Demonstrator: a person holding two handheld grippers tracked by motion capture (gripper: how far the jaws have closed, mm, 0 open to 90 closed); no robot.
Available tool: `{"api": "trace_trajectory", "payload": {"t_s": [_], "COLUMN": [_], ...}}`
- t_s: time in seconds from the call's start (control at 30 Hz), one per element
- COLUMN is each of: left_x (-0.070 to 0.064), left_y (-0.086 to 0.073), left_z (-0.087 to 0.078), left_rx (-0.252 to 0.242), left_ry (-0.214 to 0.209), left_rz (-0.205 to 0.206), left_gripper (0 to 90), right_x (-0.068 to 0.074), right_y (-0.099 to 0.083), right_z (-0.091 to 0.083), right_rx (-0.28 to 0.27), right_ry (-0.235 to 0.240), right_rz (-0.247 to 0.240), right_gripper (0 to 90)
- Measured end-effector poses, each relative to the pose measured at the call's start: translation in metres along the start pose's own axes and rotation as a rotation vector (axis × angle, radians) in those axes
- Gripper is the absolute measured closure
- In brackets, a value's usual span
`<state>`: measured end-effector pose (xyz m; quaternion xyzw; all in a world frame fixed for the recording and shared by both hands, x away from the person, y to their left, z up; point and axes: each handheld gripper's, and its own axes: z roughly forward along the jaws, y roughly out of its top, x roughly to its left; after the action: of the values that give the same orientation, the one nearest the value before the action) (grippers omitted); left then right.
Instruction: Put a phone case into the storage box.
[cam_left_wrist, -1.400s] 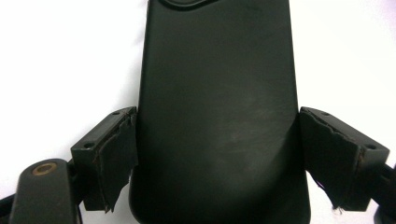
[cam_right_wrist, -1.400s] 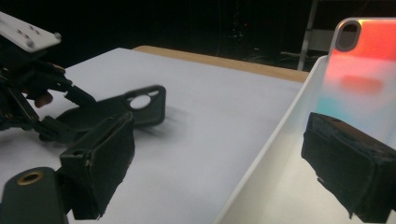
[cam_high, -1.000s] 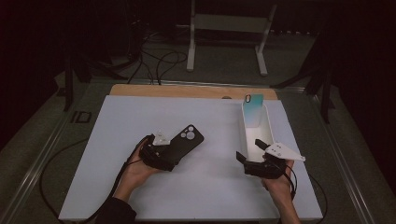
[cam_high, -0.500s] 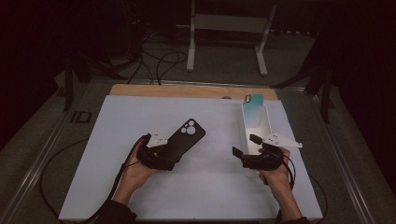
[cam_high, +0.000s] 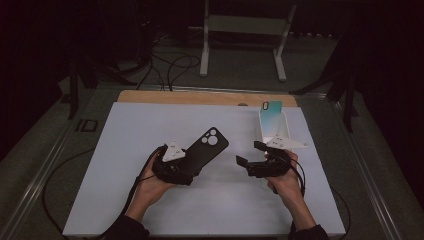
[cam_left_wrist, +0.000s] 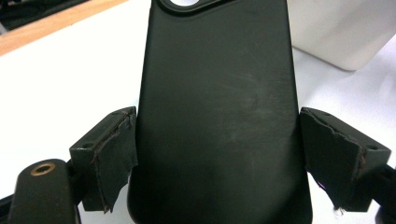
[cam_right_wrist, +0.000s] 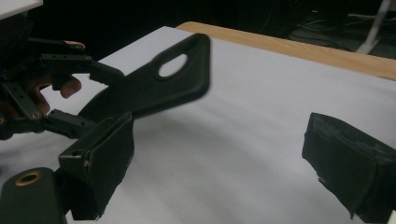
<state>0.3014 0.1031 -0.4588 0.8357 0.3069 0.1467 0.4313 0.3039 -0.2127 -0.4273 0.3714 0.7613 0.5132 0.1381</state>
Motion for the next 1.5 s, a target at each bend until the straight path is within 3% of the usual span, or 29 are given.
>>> {"api": "trace_trajectory", "payload": {"t_s": [0.43,0.6,0.73,0.93,0.97,1.03,1.07,1.1,1.13,1.17,1.2,1.23,1.27,1.5], "left_x": [-0.013,-0.017,-0.02,-0.028,-0.028,-0.03,-0.03,-0.03,-0.031,-0.031,-0.03,-0.029,-0.028,-0.019], "left_y": [0.017,0.019,0.021,0.022,0.022,0.021,0.021,0.021,0.021,0.02,0.02,0.02,0.019,0.015], "left_z": [0.0,0.002,0.005,0.014,0.014,0.017,0.017,0.019,0.019,0.018,0.018,0.018,0.018,0.012], "left_rx": [-0.053,-0.071,-0.091,-0.076,-0.076,-0.063,-0.063,-0.053,-0.051,-0.057,-0.06,-0.065,-0.063,-0.057], "left_ry": [-0.033,-0.044,-0.055,-0.06,-0.06,-0.063,-0.063,-0.061,-0.05,-0.021,-0.029,-0.034,-0.035,-0.057], "left_rz": [0.029,0.026,0.012,0.019,0.019,0.022,0.022,0.028,0.037,0.039,0.025,0.011,0.006,-0.017], "left_gripper": [15.4,15.4,15.3,15.2,15.1,15.1,14.9,14.8,14.7,23.1,36.4,27.9,19.5,18.4], "right_x": [0.014,0.019,0.021,0.03,0.03,0.033,0.033,0.035,0.036,0.037,0.038,0.04,0.04,0.037], "right_y": [0.016,0.019,0.02,0.021,0.021,0.022,0.022,0.023,0.023,0.024,0.024,0.025,0.025,0.026], "right_z": [0.025,0.033,0.037,0.044,0.044,0.046,0.046,0.045,0.045,0.045,0.044,0.044,0.044,0.041], "right_rx": [0.044,0.06,0.062,0.063,0.063,0.056,0.056,0.044,0.042,0.04,0.043,0.047,0.047,0.043], "right_ry": [0.062,0.082,0.106,0.126,0.126,0.158,0.158,0.18,0.188,0.194,0.179,0.158,0.171,0.153], "right_rz": [0.025,0.062,0.101,0.129,0.129,0.148,0.148,0.15,0.15,0.152,0.137,0.115,0.122,0.084], "right_gripper": [15.4,24.5,35.4,56.0,56.0,69.6,69.6,80.2,82.8,85.4,85.9,86.1,86.2,86.5]}}
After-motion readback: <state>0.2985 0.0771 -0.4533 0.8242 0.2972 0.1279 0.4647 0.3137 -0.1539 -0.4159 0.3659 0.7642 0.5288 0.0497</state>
